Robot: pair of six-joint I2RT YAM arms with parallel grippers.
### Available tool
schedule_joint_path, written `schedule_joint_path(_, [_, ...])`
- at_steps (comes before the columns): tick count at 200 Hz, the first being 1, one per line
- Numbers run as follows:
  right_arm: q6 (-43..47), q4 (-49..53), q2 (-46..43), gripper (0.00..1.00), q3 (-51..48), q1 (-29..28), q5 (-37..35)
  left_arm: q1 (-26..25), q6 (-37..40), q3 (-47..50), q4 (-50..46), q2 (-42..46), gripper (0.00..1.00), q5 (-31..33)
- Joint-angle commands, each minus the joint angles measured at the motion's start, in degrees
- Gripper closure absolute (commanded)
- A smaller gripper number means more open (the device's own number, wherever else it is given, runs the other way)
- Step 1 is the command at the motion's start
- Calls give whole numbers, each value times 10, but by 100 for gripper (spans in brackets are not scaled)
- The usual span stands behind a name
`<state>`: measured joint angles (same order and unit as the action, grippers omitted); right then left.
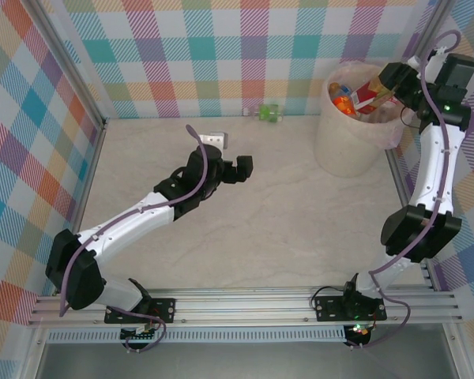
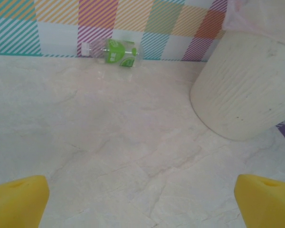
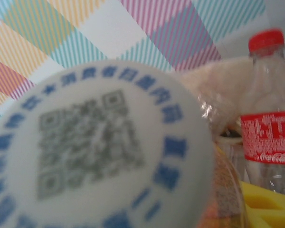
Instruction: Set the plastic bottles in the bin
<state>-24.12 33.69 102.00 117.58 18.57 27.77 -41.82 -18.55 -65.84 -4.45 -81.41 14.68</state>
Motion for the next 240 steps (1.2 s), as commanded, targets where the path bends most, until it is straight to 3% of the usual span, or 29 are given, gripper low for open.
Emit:
schedule_joint_path(1, [32,93,52,24,66,-2,56,6,-8,-24,-11,-16,0,8])
schedule_joint_path(19, [46,147,62,11,87,-1,3,7,-9,-31,-21,-23,0,3])
schedule_joint_path(53, [59,189,54,3,111,2,-126,9,-10,-27,-23,-23,0,7])
schedule_joint_path(73, [56,212,55,2,128,2,-167,10,-14,-24,-24,-23,0,10])
schedule_joint_path(96, [54,207,42,5,124,1,-178,12,-18,-21,-25,-24,0,12])
schedule_joint_path(117, [58,178,38,11,111,1,-123,15,-22,-22,-27,-28,0,11])
schedule_joint_path(168, [43,213,132,20,200,-6,-83,18,-31,-25,-31,-36,0,5])
schedule_joint_path(182, [57,249,147,20,217,-23,-106,20,-34,-24,-31,-37,0,6])
schedule_joint_path(202, [63,259,130,21,152,-39,-160,21,-39,-21,-29,-38,0,4])
schedule_joint_path(223, [49,183,75,22,-7,-39,-173,22,-41,-20,-29,-40,0,2])
schedule_joint_path(240, [48,172,65,22,-52,-39,-173,24,-41,-21,-30,-42,0,-1])
